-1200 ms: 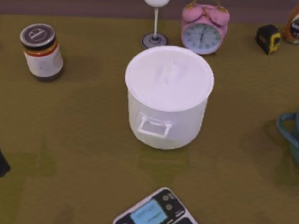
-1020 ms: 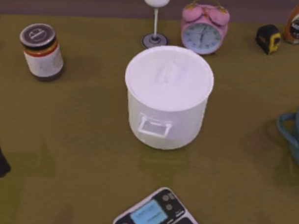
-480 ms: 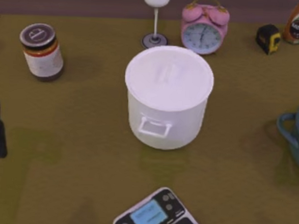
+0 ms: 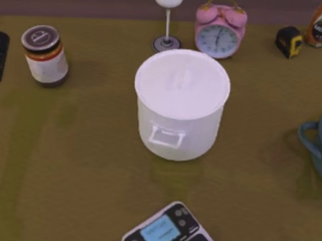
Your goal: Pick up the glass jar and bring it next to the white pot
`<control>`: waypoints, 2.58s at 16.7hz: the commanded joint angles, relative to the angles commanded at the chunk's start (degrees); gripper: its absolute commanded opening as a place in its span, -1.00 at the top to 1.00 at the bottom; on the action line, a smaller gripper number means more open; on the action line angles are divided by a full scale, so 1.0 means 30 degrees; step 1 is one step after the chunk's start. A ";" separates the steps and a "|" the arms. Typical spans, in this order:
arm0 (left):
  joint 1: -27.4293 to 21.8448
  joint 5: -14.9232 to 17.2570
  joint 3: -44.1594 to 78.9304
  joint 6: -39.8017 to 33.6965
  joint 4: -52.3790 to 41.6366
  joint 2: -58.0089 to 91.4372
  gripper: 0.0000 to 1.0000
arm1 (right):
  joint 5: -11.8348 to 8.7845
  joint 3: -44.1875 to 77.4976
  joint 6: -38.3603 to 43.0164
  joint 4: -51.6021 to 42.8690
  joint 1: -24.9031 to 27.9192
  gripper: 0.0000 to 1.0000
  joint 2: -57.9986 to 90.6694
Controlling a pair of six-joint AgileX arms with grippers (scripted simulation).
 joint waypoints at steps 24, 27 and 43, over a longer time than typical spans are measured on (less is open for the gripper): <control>0.0598 0.1950 2.8416 0.8044 -1.3658 2.8295 -1.00 | 0.0000 0.0000 0.0000 0.0000 0.0000 -1.00 0.0000; 0.0479 0.1936 2.8364 0.8025 -1.3630 2.8303 -1.00 | 0.0000 0.0000 0.0000 0.0000 0.0000 -1.00 0.0000; 0.0239 0.1886 2.6678 0.7691 -1.0857 2.9288 -0.40 | 0.0000 0.0000 0.0000 0.0000 0.0000 -1.00 0.0000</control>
